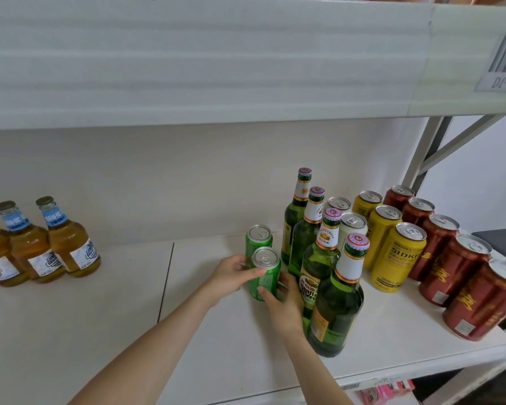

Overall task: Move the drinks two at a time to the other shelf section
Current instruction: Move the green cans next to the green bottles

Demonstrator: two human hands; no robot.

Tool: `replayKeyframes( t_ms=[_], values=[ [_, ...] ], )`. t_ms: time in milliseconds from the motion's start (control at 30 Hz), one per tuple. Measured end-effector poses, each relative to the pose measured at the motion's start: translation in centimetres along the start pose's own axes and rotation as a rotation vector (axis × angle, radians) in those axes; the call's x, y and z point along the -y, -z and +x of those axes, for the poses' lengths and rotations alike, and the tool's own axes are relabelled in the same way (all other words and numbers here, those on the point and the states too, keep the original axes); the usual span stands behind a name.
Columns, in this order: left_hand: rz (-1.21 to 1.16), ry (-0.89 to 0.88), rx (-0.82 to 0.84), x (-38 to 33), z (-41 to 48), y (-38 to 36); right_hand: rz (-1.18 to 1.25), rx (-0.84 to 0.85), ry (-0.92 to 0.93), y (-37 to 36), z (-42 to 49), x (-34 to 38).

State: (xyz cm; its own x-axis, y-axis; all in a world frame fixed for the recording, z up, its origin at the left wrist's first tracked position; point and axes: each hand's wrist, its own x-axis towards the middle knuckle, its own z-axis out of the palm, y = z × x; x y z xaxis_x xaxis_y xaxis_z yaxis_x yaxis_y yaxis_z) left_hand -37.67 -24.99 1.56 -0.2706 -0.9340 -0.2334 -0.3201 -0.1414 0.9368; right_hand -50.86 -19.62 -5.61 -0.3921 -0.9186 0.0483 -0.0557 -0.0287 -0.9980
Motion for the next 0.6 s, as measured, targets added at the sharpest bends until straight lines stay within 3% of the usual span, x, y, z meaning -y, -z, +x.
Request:
replayKeyframes(
  t_ms=[600],
  values=[
    [0.024, 0.052, 0.021, -0.3, 0.74, 0.42, 0.016, -0.025, -0.025, -0.6, 0.64, 0.15]
  ],
)
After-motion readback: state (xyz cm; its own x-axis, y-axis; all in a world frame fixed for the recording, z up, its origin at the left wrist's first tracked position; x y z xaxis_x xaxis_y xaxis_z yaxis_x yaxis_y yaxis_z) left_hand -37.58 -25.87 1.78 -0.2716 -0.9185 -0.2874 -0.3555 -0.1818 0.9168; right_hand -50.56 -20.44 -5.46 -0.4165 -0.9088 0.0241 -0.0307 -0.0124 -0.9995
